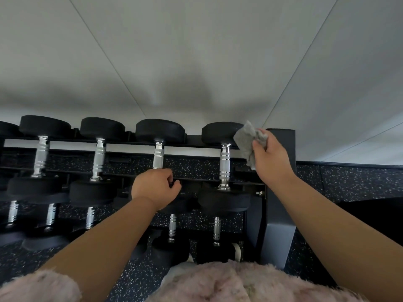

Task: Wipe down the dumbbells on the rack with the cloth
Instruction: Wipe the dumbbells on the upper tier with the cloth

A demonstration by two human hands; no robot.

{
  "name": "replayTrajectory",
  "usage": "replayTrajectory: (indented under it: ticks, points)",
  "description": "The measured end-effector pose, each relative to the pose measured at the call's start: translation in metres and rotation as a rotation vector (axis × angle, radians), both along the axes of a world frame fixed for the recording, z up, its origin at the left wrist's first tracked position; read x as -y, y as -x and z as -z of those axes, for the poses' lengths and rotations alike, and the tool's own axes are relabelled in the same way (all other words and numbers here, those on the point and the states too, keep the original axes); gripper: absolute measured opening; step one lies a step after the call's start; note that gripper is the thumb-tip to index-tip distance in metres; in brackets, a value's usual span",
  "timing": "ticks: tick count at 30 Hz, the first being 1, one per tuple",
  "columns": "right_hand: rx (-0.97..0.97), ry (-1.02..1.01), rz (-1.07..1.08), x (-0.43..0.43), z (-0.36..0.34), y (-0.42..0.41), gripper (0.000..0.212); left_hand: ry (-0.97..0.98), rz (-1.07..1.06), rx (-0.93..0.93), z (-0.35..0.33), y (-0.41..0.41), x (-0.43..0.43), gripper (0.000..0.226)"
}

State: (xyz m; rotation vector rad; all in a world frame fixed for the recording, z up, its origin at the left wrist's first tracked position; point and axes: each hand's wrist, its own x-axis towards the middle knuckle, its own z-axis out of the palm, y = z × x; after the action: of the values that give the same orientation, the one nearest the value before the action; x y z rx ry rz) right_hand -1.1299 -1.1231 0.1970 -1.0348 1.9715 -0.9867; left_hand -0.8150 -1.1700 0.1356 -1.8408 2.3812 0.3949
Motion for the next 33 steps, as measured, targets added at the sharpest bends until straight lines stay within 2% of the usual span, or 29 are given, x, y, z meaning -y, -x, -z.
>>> replayTrajectory:
  ticks: [3,7,10,12,14,16,19,20,23,26,28,31,33]
  points:
    - [-0.187,0.134,-0.104,0.02,-0.002,0.002,0.034,0.006,-0.009,-0.007,-0.001,0.001,0.001,0.029]
    - [-0.351,0.063,-0.344,0.046,0.013,-0.012,0.037,0.002,-0.036,-0.008,-0.002,0.002,0.002,0.034]
    - [-0.575,-0.003,-0.444,0.06,0.025,-0.032,0.056,-0.024,-0.098,-0.027,-0.003,0.002,0.003,0.039]
    - [-0.652,0.019,-0.499,0.066,0.024,-0.035,0.062,-0.029,-0.15,-0.054,-0.002,0.002,0.004,0.04]
    - [-0.663,0.107,-0.561,0.065,0.023,-0.025,0.059,-0.027,-0.198,-0.087,-0.002,0.002,0.004,0.04]
    - [-0.564,0.165,-0.541,0.059,0.023,-0.011,0.044,-0.027,-0.215,-0.104,-0.002,0.003,0.004,0.039]
    - [-0.271,-0.007,-0.269,0.058,0.025,0.003,0.037,-0.027,-0.203,-0.094,-0.001,0.002,0.005,0.038]
    - [-0.229,-0.052,-0.185,0.06,0.027,0.004,0.038,-0.026,-0.199,-0.089,-0.001,0.001,0.005,0.037]
    - [-0.383,0.011,-0.181,0.069,0.026,-0.012,0.033,-0.019,-0.192,-0.083,0.001,0.001,0.006,0.035]
    - [-0.718,0.19,-0.422,0.08,0.022,-0.043,0.033,-0.021,-0.183,-0.072,0.001,0.0,0.006,0.035]
    - [-0.862,0.231,-0.601,0.085,0.026,-0.054,0.037,-0.024,-0.18,-0.066,0.001,0.0,0.006,0.035]
    - [-0.852,0.239,-0.676,0.085,0.023,-0.044,0.046,-0.023,-0.176,-0.056,0.0,0.0,0.005,0.035]
    - [-0.736,0.24,-0.579,0.075,0.025,-0.029,0.037,-0.021,-0.167,-0.062,0.001,0.0,0.005,0.035]
